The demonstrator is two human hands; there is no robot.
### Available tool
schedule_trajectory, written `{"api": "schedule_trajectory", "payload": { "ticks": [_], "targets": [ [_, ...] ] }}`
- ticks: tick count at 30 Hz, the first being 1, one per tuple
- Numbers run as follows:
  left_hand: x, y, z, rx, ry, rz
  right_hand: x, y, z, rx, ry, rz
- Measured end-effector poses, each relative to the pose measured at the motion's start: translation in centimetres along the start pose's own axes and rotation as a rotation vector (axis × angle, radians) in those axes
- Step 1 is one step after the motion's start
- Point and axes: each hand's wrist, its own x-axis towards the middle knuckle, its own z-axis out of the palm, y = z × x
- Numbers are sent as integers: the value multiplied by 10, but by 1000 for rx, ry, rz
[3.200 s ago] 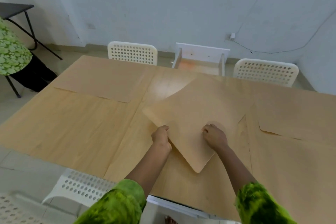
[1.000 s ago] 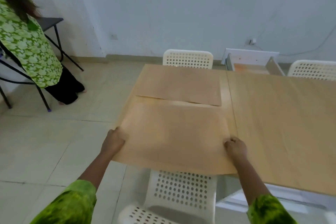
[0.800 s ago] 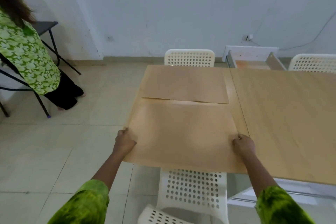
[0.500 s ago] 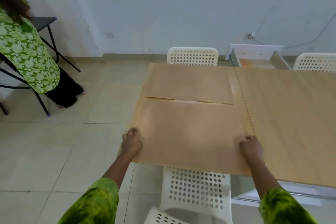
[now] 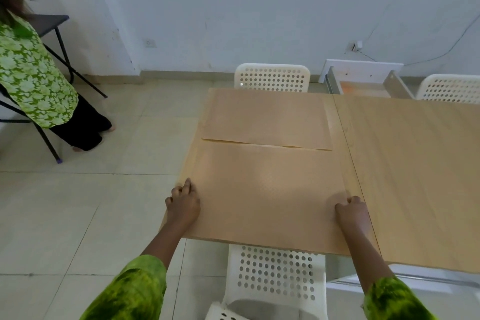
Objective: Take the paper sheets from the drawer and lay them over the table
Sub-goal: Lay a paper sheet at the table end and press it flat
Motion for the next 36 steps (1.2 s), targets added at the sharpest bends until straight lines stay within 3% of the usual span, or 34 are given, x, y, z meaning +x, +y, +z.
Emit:
{"api": "schedule_trajectory", "payload": {
  "ticks": [12, 36],
  "targets": [
    [15, -12, 13, 8, 30, 137, -1, -5, 3, -100, 35, 14],
    [6, -5, 6, 16, 74, 124, 8, 0, 7, -170, 64, -37]
  ]
}}
